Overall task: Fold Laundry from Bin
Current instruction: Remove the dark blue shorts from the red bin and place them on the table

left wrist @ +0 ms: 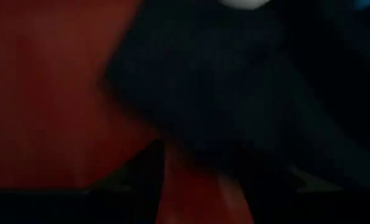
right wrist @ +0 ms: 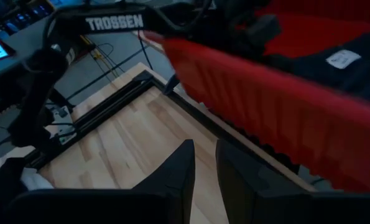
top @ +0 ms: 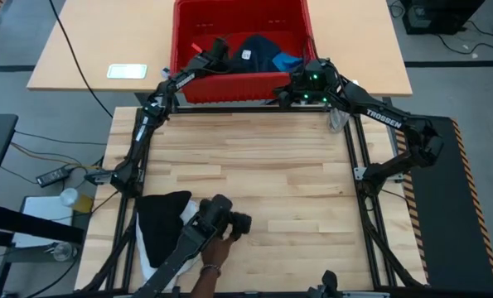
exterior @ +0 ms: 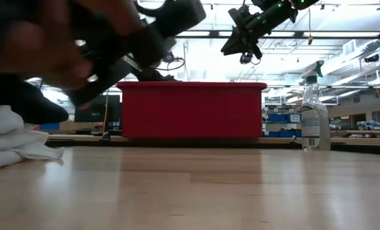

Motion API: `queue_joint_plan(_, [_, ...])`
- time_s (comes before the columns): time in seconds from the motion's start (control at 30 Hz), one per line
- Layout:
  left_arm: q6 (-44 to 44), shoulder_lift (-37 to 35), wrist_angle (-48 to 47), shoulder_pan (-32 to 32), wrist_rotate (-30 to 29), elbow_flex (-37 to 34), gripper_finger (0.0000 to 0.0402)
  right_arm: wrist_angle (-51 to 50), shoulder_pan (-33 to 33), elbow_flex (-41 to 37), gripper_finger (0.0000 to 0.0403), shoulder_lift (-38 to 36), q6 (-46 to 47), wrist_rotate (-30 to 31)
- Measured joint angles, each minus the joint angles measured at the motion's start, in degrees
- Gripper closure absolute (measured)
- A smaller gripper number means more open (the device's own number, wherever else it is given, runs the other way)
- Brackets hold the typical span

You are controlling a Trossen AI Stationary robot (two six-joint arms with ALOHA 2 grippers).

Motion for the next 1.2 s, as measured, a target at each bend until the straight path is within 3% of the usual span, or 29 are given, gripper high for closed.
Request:
queue_joint_plan(0.17, [7.0, -0.2, -9.9, -1.4, 0.8, 0.5, 0.0203, 1.4, -1.3, 0.0, 0.0328, 0.0, -0.9, -0.3])
queue_joint_plan(0.4, [13.9, -0.3, -10.7, -2.0, 0.1, 0.5, 0.0196, 2.5, -2.1, 0.0, 0.0328, 0.0, -1.1, -1.6])
queue_joint_plan(0.5, [15.4, -0.3, -10.2, -2.0, 0.1, 0.5, 0.0233, 2.5, -2.2, 0.0, 0.0328, 0.0, -1.1, -1.8])
queue_joint_plan(0.67, [18.7, -0.3, -10.3, -1.8, 1.0, 0.5, 0.0377, 2.6, -1.9, 0.0, 0.0328, 0.0, -1.1, -1.8])
queue_joint_plan(0.8, [17.1, -0.3, -9.0, -1.2, 1.3, 0.6, 0.0397, 3.0, -1.9, 0.0, 0.0328, 0.0, -1.1, -2.0])
queue_joint_plan(0.93, [12.3, -1.6, -2.8, -0.5, 1.7, 0.6, 0.0399, 3.1, -1.9, 0.0, 0.0328, 0.0, -1.1, -2.0])
queue_joint_plan(1.2, [10.0, -8.2, 20.2, -0.2, 1.3, 0.9, 0.04, 3.1, -1.9, 0.0, 0.0328, 0.0, -1.1, -2.0])
